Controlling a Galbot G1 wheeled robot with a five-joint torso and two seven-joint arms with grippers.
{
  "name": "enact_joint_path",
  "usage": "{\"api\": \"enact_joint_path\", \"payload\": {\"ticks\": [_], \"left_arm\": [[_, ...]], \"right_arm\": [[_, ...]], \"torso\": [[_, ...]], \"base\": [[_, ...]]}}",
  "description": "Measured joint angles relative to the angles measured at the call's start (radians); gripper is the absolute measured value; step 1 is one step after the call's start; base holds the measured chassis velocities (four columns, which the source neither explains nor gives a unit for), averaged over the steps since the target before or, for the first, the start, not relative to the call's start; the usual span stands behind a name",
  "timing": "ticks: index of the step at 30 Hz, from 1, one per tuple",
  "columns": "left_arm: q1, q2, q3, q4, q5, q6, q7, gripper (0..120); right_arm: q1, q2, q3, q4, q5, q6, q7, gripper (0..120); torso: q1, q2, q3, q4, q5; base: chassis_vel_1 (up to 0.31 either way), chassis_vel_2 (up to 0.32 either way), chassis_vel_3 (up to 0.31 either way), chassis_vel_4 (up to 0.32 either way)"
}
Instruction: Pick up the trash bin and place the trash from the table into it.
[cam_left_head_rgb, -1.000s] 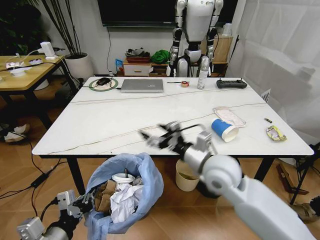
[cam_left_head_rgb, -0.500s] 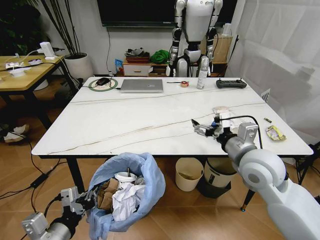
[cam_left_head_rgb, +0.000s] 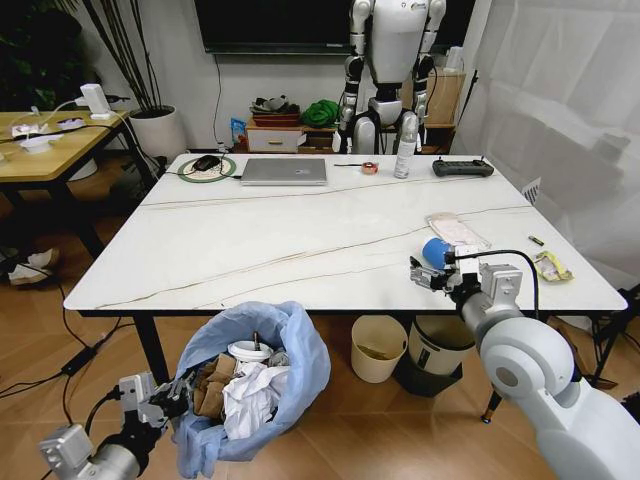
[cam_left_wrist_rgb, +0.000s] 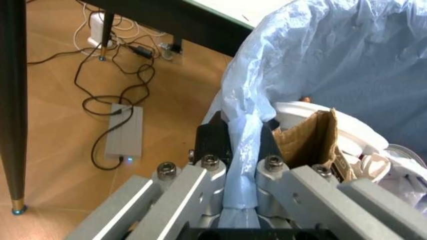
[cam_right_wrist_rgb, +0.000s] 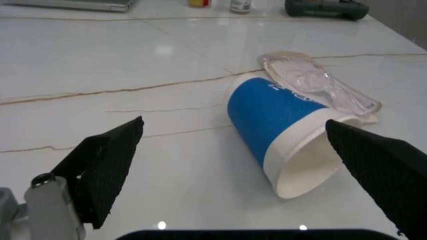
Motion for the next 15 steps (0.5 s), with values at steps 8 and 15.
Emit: {"api": "enact_joint_path", "payload": {"ticks": [8, 15], "left_arm": [[0.012, 0.001, -0.012, -0.009, -0.003, -0.002, 0.001, 0], [0.022, -0.006, -0.018, -0.016, -0.003, -0.003, 0.002, 0]], "right_arm": [[-0.016, 0.022, 0.054, -0.087, 0.038, 0.047, -0.025, 100], [-0.017, 0.028, 0.069, -0.12, 0.047, 0.095, -0.099, 97]], "torso": [[0.0, 0.0, 0.0, 0.0, 0.0002], [0.0, 0.0, 0.0, 0.0, 0.0001]], "base": [[0.0, 0.0, 0.0, 0.0], [0.0, 0.0, 0.0, 0.0]]}}
